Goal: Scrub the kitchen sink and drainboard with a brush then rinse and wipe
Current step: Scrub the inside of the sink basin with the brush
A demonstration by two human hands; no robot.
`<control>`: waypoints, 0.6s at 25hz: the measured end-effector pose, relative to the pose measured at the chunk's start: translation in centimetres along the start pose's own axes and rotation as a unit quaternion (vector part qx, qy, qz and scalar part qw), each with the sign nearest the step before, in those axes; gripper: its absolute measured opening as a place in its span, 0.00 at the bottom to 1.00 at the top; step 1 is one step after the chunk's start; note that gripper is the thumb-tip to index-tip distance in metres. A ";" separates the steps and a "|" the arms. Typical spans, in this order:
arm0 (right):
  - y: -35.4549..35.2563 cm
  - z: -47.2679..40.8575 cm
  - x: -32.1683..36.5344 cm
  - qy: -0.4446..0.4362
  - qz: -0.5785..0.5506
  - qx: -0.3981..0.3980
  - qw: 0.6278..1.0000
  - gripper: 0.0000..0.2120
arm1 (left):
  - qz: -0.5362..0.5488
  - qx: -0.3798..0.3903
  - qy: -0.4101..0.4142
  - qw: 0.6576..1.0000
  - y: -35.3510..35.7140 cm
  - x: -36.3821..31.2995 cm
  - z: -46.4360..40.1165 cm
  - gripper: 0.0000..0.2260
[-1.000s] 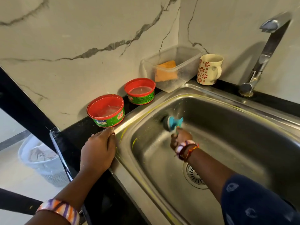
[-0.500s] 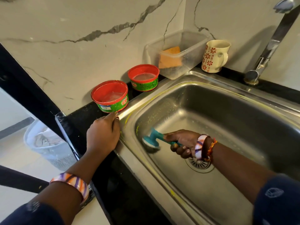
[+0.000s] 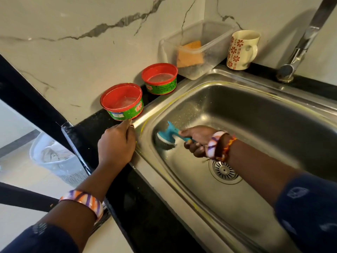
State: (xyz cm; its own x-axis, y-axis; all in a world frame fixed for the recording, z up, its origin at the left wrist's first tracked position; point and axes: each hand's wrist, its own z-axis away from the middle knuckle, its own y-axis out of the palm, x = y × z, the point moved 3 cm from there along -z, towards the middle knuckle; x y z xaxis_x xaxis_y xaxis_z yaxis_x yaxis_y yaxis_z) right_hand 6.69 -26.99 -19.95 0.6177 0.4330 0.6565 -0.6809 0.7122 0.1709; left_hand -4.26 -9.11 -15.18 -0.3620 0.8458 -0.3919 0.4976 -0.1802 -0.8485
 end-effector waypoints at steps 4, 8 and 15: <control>0.3 -1.0 -1.2 0.037 0.026 0.024 0.999 0.11 | -0.009 0.004 -0.006 1.000 -0.1 0.0 -0.1 0.11; -0.7 -0.2 1.9 0.020 -0.028 0.016 0.999 0.15 | -0.018 0.006 -0.003 1.000 0.0 0.0 -0.1 0.11; -0.6 -0.2 1.2 -0.011 -0.008 0.025 1.000 0.09 | -0.015 -0.002 -0.010 1.000 0.1 -0.2 -0.1 0.12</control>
State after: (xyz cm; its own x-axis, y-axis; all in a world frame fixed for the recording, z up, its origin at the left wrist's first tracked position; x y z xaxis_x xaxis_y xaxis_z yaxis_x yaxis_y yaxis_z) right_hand 7.97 -26.78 -19.42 0.6212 0.4090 0.6684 -0.6898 0.6902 0.2187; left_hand -4.08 -9.19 -15.13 -0.3913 0.8408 -0.3739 0.4902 -0.1534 -0.8580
